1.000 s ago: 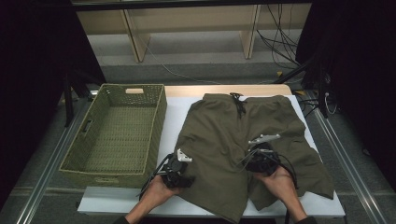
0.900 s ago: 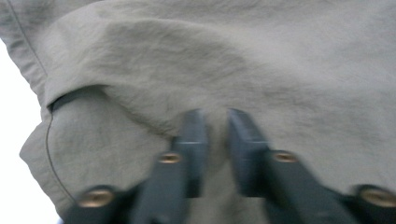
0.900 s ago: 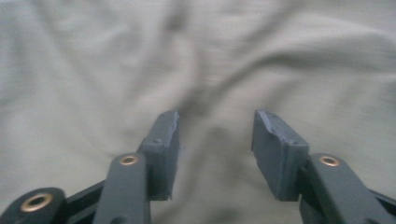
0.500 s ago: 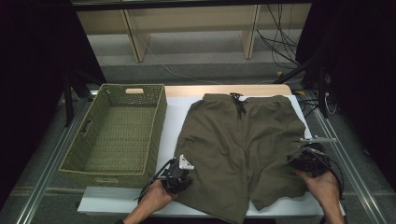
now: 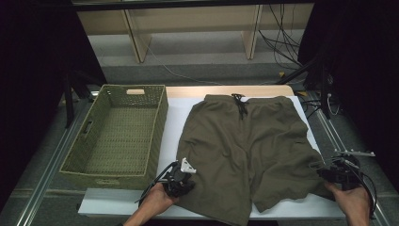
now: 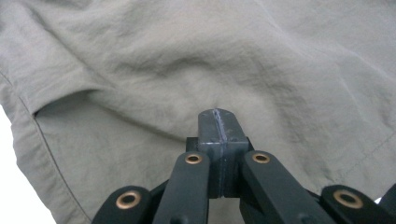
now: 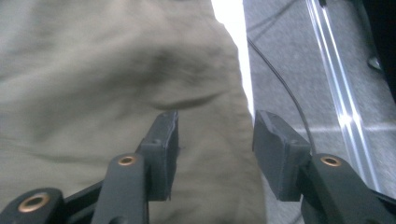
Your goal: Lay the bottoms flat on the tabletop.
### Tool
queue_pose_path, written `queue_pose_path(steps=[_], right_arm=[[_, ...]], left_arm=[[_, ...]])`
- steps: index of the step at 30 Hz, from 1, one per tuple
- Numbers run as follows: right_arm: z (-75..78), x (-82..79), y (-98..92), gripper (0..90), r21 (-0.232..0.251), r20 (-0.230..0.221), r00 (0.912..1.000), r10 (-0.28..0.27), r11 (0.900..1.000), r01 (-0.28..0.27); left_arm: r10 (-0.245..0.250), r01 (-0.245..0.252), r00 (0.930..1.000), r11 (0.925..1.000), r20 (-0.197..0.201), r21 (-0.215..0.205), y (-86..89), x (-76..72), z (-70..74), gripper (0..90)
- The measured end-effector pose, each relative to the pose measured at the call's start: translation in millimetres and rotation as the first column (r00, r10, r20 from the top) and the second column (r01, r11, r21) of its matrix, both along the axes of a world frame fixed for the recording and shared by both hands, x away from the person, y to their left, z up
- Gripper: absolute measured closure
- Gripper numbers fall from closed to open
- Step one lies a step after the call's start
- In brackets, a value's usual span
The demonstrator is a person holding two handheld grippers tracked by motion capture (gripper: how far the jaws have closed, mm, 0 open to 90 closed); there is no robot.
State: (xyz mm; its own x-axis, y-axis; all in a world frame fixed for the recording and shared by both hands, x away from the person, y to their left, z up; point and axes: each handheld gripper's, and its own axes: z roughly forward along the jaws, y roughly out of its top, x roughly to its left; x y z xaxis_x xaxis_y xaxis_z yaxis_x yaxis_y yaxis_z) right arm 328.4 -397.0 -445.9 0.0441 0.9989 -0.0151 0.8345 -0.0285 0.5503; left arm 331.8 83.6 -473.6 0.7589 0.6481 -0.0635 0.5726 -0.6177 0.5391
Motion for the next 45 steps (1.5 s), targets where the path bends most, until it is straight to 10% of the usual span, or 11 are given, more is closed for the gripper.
queue_pose_path(steps=[12,20,29,37,45], right_arm=[[-13.8,4.1,-4.1,49.5,0.019,-0.097,0.9953,0.007,1.0,-0.005],[-10.8,-2.4,-5.9,86.7,0.0,-0.101,0.9949,0.005,1.0,-0.005],[-7.0,-19.8,-10.6,89.4,-0.022,-0.138,0.9902,0.019,1.0,-0.022],[-6.0,-23.2,-19.1,88.6,-0.065,-0.158,0.9872,-0.02,0.998,0.01],[8.6,-15.6,-5.6,51.7,-0.042,-0.005,0.9999,0.009,0.999,-0.009]], left_arm=[[0.011,-0.011,0.9999,0.9999,0.004,0.007,1.1,2.3,0.3,89.1],[0.009,-0.009,1.0,0.9999,0.003,-0.004,3.7,2.0,3.9,89.1],[0.008,-0.008,0.9999,1.0,-0.011,0.0,5.9,1.7,3.8,89.1],[0.005,-0.005,0.9999,1.0,-0.009,-0.001,6.2,2.2,5.1,89.1],[0.003,-0.003,0.9998,0.9999,-0.019,0.01,5.4,2.4,3.8,89.1]])
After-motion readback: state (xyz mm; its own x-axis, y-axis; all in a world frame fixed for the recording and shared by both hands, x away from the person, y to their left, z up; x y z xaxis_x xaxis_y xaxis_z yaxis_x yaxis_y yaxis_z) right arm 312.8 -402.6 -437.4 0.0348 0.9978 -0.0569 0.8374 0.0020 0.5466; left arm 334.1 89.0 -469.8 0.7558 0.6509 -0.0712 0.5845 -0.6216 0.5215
